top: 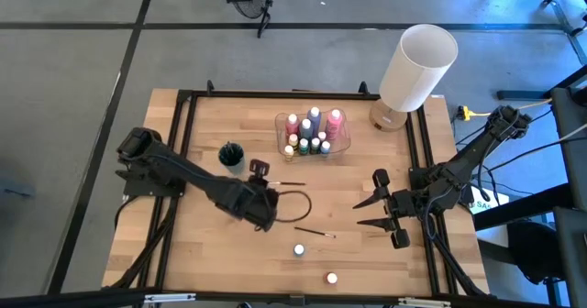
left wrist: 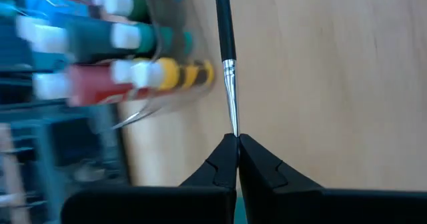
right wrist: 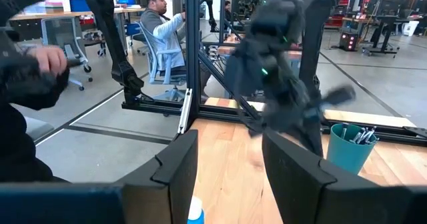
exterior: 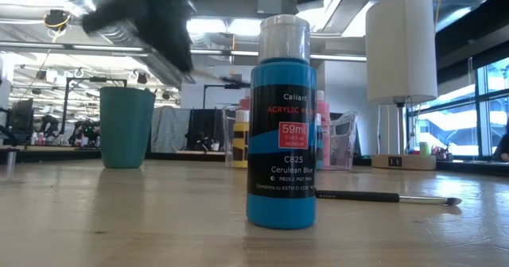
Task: Pick & Place Paint Supplies
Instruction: Put the black paint brush into the green cup
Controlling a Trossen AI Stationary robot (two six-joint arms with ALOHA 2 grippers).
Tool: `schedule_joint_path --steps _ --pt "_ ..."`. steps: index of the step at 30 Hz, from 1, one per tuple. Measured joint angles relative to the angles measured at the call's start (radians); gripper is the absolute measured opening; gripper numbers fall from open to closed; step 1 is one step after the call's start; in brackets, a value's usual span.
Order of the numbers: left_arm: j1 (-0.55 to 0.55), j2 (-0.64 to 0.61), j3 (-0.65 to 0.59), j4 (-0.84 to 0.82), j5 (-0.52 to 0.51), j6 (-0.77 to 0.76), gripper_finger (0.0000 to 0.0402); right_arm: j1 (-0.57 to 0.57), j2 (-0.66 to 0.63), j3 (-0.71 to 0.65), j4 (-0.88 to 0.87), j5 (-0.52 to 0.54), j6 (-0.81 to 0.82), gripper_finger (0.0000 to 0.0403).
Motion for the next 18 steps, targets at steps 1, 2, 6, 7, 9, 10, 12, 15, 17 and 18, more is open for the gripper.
schedule_joint_path --steps 1,2,6,7,9,10,12,15,17,18 --pt "-0.013 0.000 0.031 -0.065 -0.020 0.000 0.0002 0.000 0.000 0.000 0.000 0.000 -0.001 0.0170" --pt "-0.027 -0.001 0.055 -0.125 -0.054 0.007 0.0002 0.000 0.000 0.000 0.000 0.000 -0.002 0.0170" --pt "-0.068 -0.003 0.097 -0.334 -0.228 0.101 0.0002 0.000 0.000 0.000 -0.003 0.000 -0.003 0.0170" --pt "-0.077 -0.003 0.101 -0.386 -0.267 0.117 0.0002 0.000 0.000 0.000 -0.006 0.000 -0.003 0.0170" --pt "-0.086 -0.003 0.109 -0.490 -0.318 0.131 0.0002 0.000 0.000 0.000 -0.010 0.000 -0.006 0.0170" --pt "-0.089 -0.003 0.110 -0.535 -0.323 0.130 0.0002 0.000 0.000 0.000 -0.009 0.001 -0.015 0.0170" --pt "-0.084 -0.007 0.099 -0.527 -0.326 0.199 0.0002 0.000 0.000 0.000 -0.006 0.007 -0.031 0.0170" --pt "-0.083 -0.021 0.087 -0.535 -0.354 0.394 0.0002 0.000 0.000 0.000 0.004 0.060 -0.047 0.0170" --pt "-0.079 -0.025 0.087 -0.528 -0.419 0.491 0.0002 -0.003 0.000 0.000 0.006 0.113 -0.047 0.0170" --pt "-0.077 -0.031 0.087 -0.526 -0.451 0.534 0.0002 -0.006 0.000 0.000 0.010 0.133 -0.047 0.0170"
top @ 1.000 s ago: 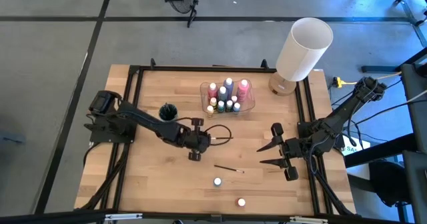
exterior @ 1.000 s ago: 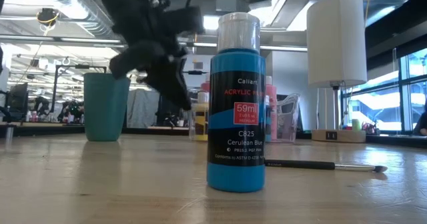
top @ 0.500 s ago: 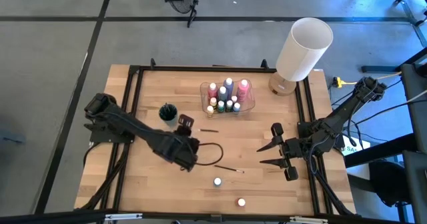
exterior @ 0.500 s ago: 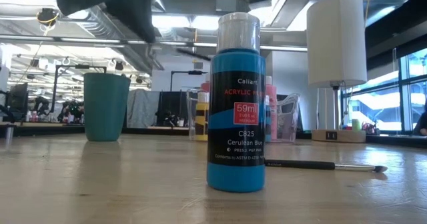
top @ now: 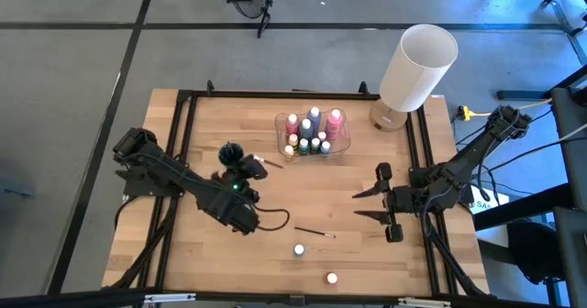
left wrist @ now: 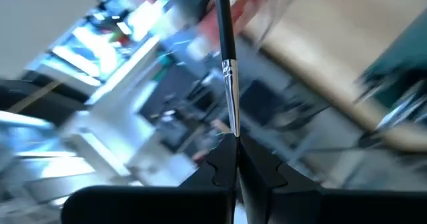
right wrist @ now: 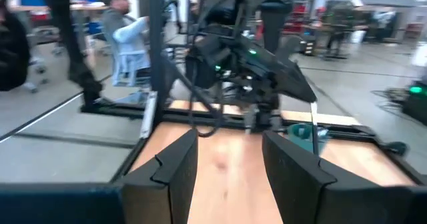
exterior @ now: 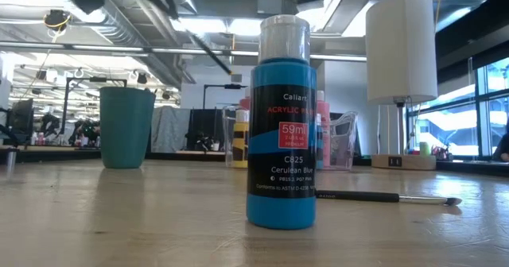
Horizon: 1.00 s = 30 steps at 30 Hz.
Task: Pick & Place Paint Supplies
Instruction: Put the black paint brush into the green cup
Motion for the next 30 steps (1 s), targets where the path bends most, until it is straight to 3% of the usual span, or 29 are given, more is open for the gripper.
schedule_joint_path --steps 4,11,17,24,30 --pt "0.014 -0.077 0.000 -0.005 -0.067 0.121 0.0002 -0.019 0.000 0.000 0.007 0.026 -0.001 0.0170" --pt "0.041 -0.238 0.000 -0.005 -0.029 0.216 0.0002 -0.040 0.000 0.000 -0.017 0.028 -0.004 0.0170" --pt "0.145 -0.352 -0.005 -0.004 0.004 0.246 0.0002 -0.040 0.000 0.000 -0.018 0.033 -0.016 0.0170" --pt "0.268 -0.505 -0.166 -0.008 -0.011 0.364 0.0002 -0.040 0.000 0.000 -0.021 0.036 0.019 0.0170" --pt "0.280 -0.542 -0.300 -0.005 -0.047 0.439 0.0002 -0.058 0.000 0.000 -0.021 0.071 0.021 0.0170"
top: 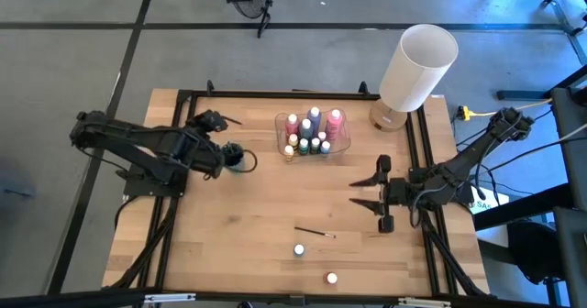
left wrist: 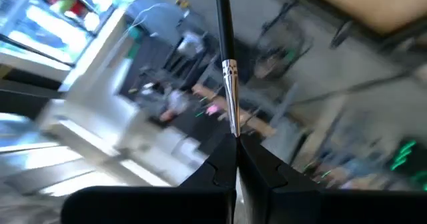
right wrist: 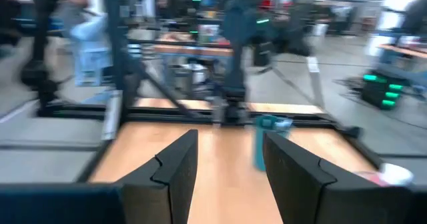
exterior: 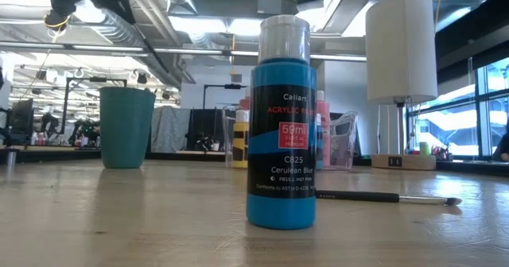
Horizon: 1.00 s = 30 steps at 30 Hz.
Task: Pick & Place Paint Supplies
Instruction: Put the black paint brush into the green cup
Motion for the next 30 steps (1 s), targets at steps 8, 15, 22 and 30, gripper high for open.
schedule_joint_path --steps 8,15,22,30 --pt "-0.201 0.001 -0.053 0.000 -0.081 -0.017 0.0002 -0.085 0.000 0.000 0.000 0.085 0.003 0.0170" --pt "-0.314 -0.001 -0.044 0.001 -0.053 -0.200 0.0002 -0.141 0.000 0.000 -0.005 0.007 0.005 0.0170" --pt "-0.366 0.030 -0.082 0.000 0.070 -0.447 0.0002 -0.156 0.019 0.000 -0.012 -0.059 0.040 0.0170" --pt "-0.454 0.120 -0.094 0.001 0.254 -0.643 0.0002 -0.156 0.031 0.000 -0.022 -0.075 0.055 0.0170"
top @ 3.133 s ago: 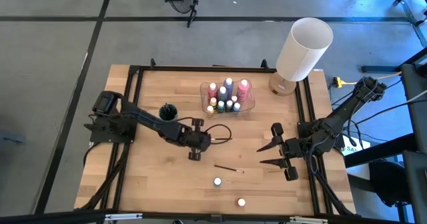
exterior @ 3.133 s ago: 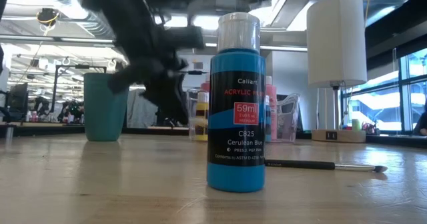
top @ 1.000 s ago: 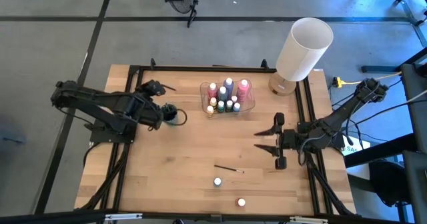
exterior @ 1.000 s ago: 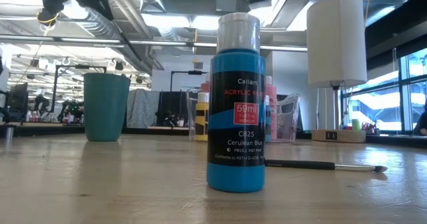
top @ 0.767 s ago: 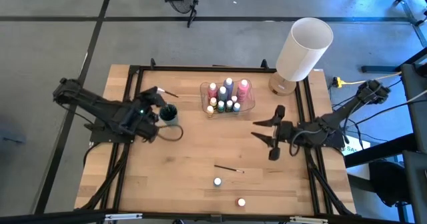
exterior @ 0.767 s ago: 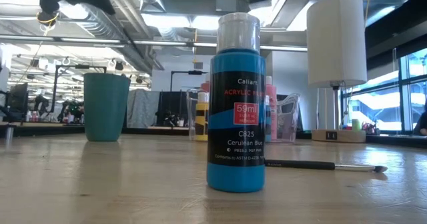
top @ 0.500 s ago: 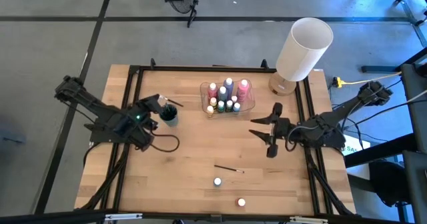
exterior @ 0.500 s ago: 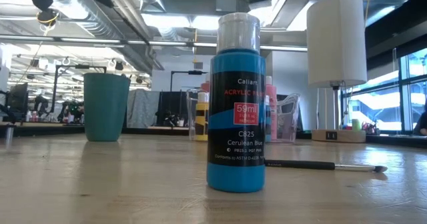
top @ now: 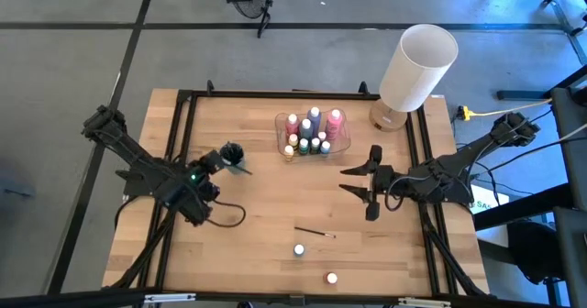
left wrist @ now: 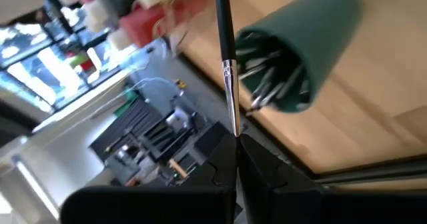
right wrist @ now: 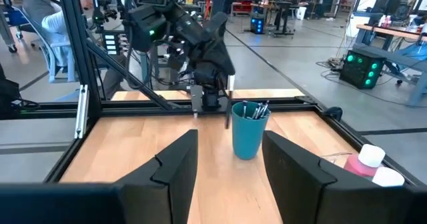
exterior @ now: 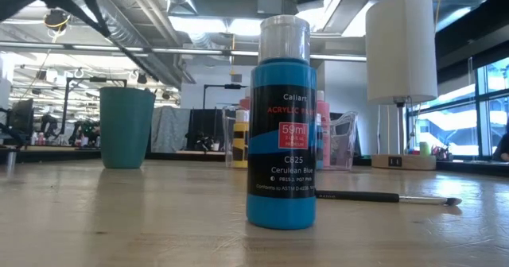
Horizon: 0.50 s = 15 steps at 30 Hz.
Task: Pick & Place Paint Supplies
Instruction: Put the black paint brush into the green cup
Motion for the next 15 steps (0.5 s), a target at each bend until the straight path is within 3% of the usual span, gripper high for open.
schedule_joint_path --steps 3,8,15 --pt "-0.018 0.014 0.029 0.001 0.013 0.002 0.0002 0.000 0.000 0.000 0.003 0.000 0.000 0.0170" --pt "-0.011 -0.002 0.116 0.000 -0.067 0.091 0.0002 0.000 0.000 0.000 0.005 0.000 0.015 0.0170" --pt "0.068 -0.195 0.120 -0.004 -0.098 0.151 0.0002 0.000 0.000 0.000 0.004 0.000 0.033 0.0170"
